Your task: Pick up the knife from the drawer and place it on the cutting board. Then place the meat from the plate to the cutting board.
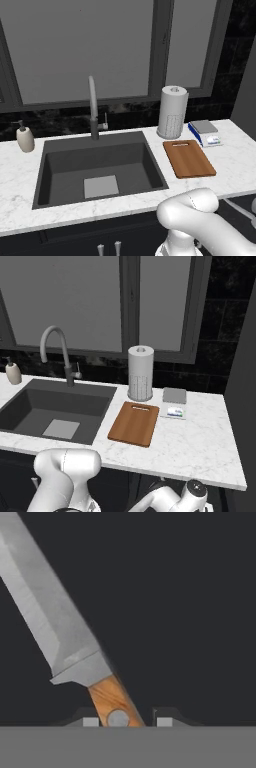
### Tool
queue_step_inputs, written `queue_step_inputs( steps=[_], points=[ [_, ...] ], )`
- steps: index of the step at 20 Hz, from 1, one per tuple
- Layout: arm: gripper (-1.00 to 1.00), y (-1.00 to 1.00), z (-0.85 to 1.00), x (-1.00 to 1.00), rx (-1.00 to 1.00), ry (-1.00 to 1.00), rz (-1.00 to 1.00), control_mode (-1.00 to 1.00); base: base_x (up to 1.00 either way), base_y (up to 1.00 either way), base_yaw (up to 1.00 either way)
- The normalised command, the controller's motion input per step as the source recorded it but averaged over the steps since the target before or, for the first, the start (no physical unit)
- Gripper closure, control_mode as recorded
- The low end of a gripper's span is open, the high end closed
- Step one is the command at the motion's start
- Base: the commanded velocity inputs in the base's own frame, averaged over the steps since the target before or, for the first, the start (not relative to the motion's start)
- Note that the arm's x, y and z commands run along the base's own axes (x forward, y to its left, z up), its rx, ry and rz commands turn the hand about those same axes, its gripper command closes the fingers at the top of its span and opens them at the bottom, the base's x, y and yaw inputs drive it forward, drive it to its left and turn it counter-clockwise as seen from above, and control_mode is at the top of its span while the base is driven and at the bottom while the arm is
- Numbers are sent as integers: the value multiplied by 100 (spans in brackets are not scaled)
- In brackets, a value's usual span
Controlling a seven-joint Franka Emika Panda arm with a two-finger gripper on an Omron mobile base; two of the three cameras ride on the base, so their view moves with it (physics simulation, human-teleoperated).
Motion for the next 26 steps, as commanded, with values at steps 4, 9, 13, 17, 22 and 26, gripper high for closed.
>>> queue_step_inputs(
  steps=[4, 9, 13, 17, 22, 26],
  points=[
    [100, 0, 1, -14, 0, 0, 0, -100, 0, 0, 0],
    [100, 0, 1, -25, 0, 0, 0, -100, 0, 0, 0],
    [100, 0, 0, -35, 0, 0, 0, -100, 0, 0, 0],
    [100, 0, 19, -33, 0, -2, 0, -100, 0, 0, 0],
    [100, 0, 38, -26, 1, -1, 3, -100, 0, 0, 0],
    [100, 0, 36, -42, 3, 0, 4, -100, 0, 0, 0]
  ],
)
